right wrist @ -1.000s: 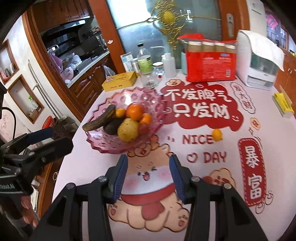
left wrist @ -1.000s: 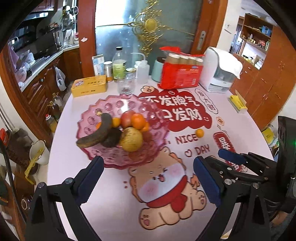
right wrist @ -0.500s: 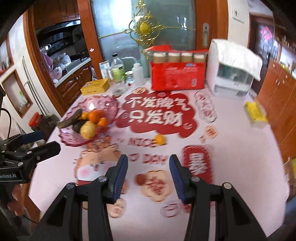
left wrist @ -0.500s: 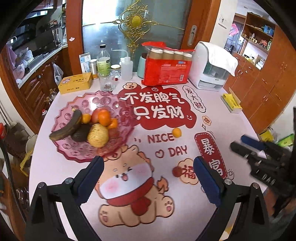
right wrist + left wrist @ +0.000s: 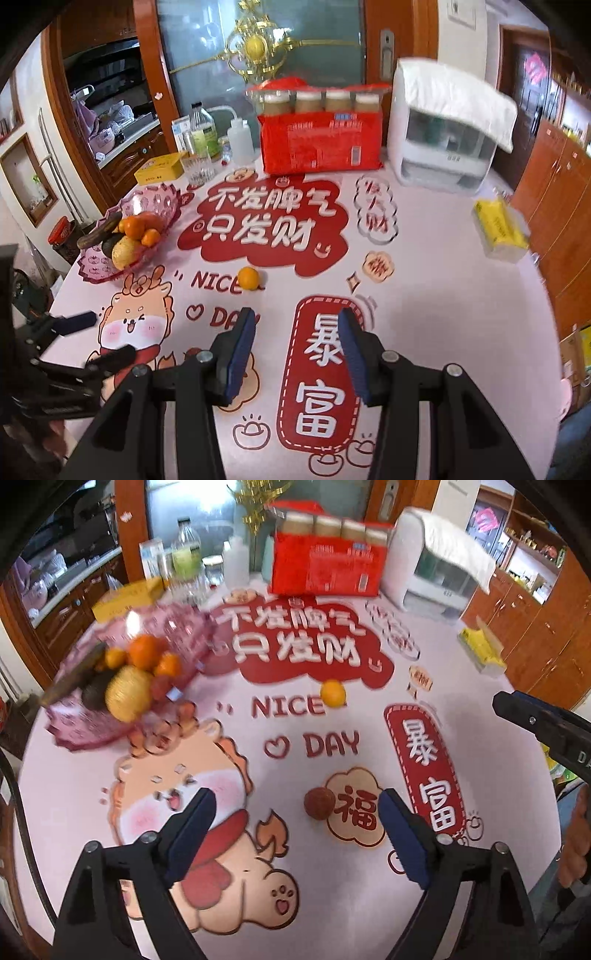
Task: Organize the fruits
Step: 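Withdraw both tools from the bowl toward the remaining lychee and orange, then grasp the red lychee with the left tool while the right tool grasps the orange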
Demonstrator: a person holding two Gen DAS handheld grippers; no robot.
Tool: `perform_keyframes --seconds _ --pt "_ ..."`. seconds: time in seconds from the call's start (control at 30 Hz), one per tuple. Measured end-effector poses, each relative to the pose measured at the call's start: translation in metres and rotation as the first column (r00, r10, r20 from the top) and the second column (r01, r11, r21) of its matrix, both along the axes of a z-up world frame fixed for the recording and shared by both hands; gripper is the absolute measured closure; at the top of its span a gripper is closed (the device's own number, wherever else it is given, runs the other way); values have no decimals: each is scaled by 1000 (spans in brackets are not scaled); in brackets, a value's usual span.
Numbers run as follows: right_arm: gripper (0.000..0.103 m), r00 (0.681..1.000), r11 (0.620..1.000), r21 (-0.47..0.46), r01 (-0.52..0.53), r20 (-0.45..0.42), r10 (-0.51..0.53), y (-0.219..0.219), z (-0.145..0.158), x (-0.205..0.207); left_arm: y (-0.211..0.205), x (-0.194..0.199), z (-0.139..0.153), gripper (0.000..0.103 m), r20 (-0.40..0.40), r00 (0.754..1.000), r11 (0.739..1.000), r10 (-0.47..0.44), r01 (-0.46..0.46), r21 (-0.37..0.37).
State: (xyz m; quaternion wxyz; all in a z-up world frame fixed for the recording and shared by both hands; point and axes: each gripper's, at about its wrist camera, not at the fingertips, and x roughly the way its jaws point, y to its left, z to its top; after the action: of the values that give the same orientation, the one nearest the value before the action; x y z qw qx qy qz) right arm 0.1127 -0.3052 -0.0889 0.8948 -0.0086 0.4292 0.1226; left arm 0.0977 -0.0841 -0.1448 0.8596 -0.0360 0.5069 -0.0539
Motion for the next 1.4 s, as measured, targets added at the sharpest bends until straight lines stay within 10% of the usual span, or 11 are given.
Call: perform_keyframes --seconds 0.53,1.4 --pt "56 987 996 47 -81 -134 87 14 -73 22 -29 30 -87 73 -147 989 999 18 -21 -24" --pt "56 979 991 76 -114 -161 125 87 -132 117 73 43 -61 77 -75 975 978 207 -206 30"
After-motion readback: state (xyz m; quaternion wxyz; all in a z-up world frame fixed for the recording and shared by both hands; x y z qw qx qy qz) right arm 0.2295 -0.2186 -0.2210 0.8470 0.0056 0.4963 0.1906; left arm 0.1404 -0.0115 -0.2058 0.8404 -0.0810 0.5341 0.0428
